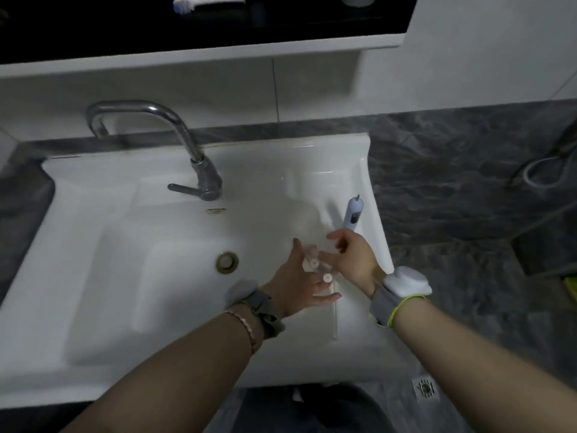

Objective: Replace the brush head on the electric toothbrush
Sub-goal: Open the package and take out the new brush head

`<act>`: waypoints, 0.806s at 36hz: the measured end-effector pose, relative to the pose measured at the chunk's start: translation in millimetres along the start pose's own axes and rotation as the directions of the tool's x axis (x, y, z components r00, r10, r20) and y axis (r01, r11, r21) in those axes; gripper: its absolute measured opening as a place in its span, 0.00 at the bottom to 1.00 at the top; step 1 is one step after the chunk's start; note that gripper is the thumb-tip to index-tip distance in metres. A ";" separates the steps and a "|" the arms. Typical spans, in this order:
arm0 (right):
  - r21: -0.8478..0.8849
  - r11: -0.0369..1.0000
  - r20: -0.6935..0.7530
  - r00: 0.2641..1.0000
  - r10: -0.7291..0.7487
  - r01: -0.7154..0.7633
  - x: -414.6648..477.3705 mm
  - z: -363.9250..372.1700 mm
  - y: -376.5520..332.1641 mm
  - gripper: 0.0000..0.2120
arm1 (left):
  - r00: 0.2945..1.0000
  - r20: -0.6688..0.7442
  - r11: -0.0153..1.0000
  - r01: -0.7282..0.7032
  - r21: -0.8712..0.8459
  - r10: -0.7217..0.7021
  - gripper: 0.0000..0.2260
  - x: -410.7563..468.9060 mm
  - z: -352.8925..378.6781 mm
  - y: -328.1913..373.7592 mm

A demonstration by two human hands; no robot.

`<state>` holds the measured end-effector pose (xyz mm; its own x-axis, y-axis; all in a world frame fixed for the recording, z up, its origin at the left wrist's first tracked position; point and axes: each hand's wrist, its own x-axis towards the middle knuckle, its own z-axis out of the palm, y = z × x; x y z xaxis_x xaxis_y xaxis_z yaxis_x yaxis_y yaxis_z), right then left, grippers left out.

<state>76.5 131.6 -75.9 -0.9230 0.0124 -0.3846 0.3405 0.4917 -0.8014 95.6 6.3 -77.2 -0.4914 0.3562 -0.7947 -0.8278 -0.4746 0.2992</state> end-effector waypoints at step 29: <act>0.285 0.934 0.311 0.942 0.124 -0.217 0.4 11.5 -59.0 0.08 | 0.788 -0.084 0.668 -0.456 0.588 0.611 0.15 3.3 -17.7 31.9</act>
<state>58.1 92.5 -34.0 -0.7716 -0.1985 -0.6043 0.5692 0.2083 -0.7953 72.3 -21.9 -79.6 -0.8698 -0.0767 -0.4874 -0.4884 -0.0064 0.8726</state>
